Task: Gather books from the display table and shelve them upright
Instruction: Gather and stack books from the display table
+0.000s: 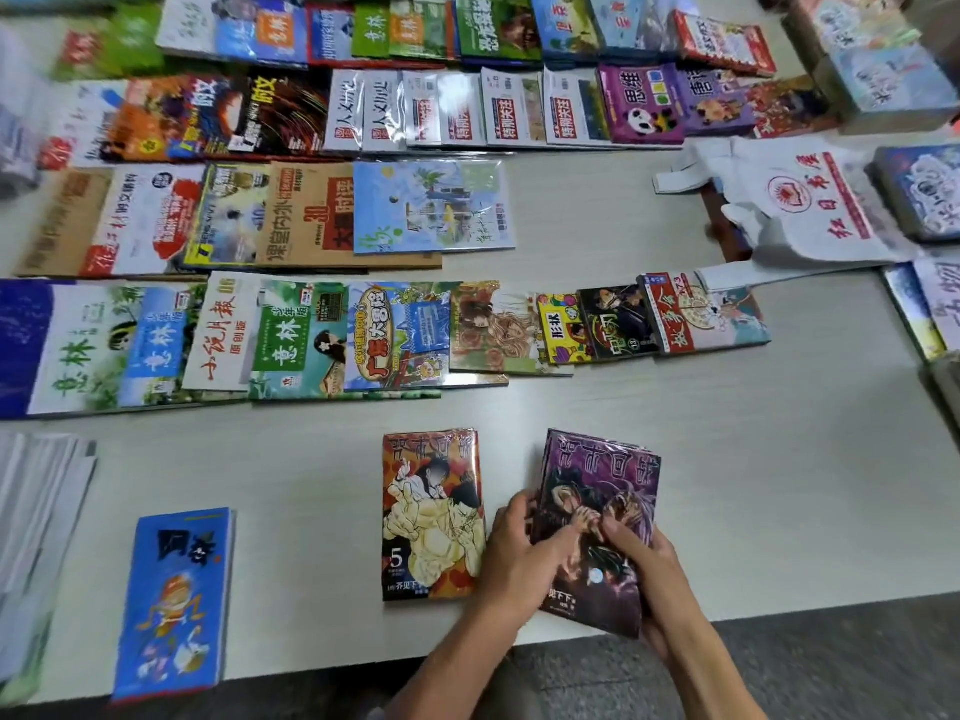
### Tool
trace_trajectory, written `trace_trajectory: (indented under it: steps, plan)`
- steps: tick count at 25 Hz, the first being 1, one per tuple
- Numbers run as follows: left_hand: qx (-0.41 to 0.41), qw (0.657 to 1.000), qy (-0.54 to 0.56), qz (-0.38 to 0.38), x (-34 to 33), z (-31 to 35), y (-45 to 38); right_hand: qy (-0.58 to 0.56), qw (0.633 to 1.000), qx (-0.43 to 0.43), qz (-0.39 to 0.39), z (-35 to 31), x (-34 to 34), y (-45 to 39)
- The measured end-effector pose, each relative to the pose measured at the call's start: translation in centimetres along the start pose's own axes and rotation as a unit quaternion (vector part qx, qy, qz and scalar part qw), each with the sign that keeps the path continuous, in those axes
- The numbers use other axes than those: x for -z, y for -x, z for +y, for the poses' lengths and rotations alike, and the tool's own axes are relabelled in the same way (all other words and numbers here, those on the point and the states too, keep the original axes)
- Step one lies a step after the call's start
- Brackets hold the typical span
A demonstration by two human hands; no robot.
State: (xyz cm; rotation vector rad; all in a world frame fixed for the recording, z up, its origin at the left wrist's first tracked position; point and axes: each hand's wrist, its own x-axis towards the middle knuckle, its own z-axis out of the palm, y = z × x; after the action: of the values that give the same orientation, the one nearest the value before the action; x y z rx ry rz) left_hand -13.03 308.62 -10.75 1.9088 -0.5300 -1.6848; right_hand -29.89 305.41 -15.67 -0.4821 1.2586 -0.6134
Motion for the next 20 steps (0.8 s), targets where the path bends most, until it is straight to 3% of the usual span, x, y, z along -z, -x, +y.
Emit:
trace_trajectory:
  steps: [1, 3, 5, 6, 10, 20]
  plan:
    - [-0.026, 0.999, 0.016, 0.02, 1.3, -0.1, 0.7, -0.014, 1.0, 0.0, -0.007, -0.5, 0.1, 0.4]
    - [-0.074, 0.986, 0.016, 0.148, 4.9, -0.8, 1.4, -0.031, 0.999, -0.001, -0.018, -1.4, -0.5, 0.9]
    - [-0.072, 0.958, -0.004, 0.279, 8.6, -2.7, 1.1, -0.042, 0.998, -0.013, -0.036, -1.8, -1.6, 0.7]
    - [-0.047, 0.955, -0.008, 0.294, 10.2, -3.6, 0.8, -0.043, 0.998, -0.025, -0.049, -1.9, -2.4, 0.4]
    - [0.074, 0.98, 0.051, 0.179, 11.8, -5.6, -1.5, -0.019, 0.993, -0.079, -0.086, -0.5, -6.2, -1.3]
    - [0.085, 0.969, 0.147, 0.182, 12.1, -5.4, -3.8, -0.002, 0.982, -0.159, -0.105, 2.0, -7.9, -3.1]
